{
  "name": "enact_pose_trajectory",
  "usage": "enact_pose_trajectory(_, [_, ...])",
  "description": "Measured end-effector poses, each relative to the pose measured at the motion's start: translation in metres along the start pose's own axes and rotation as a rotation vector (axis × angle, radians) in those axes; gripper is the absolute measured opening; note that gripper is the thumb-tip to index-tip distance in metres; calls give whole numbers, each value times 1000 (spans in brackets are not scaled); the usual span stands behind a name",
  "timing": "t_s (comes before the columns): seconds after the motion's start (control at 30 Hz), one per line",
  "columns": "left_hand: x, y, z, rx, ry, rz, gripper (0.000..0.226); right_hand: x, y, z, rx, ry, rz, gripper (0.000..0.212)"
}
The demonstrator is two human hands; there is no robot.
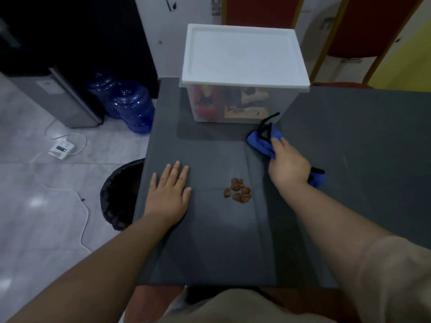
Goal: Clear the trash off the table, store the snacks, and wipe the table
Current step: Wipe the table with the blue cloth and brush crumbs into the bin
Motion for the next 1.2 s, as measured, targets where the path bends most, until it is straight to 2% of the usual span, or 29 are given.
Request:
enact_pose_trajectory(0.1, [8,-2,3,7,52,-8,58,5,0,35,-7,156,56,55])
enact_pose_trajectory(0.23, [21,-3,6,13,136,-24,57,34,-3,68,23,366,119,55])
enact_pose_trajectory(0.33, [28,-5,8,22,170,-21,57,54,-1,70,-26,430,178,55])
enact_pose_trajectory(0.4, [30,-4,8,33,179,-30,57,57,12,53,-147,349,141,53])
enact_pose_trajectory(0.47, [30,-2,8,20,175,-36,58,54,30,24,-245,186,39,52])
enact_pose_trajectory(0.57, [27,2,9,-22,148,-38,59,49,43,-30,-237,-34,-54,51])
enact_pose_trajectory(0.73, [12,6,20,-38,66,-11,58,65,18,-85,-100,-237,76,52])
enact_pose_trajectory(0.83, [-3,10,29,-20,13,11,58,78,6,-81,-139,-358,50,56])
enact_pose_trajectory(0.93, [-16,16,40,-32,-78,39,57,86,-3,-68,-195,-516,109,58])
enact_pose_trajectory(1.1, [-28,19,62,12,-166,57,57,96,0,-43,-141,-635,146,56])
enact_pose_trajectory(1.2, [-29,20,71,102,-163,49,57,111,0,-15,-179,-675,138,56])
Point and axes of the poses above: each hand's wrist, its own x-axis away from the middle knuckle, its own y-axis out of the back of the hand, z = x × y, the point moved 7 cm from there along -x, towards the middle knuckle, and after that the axes turned 6 degrees about x, right-handed, at the moved point
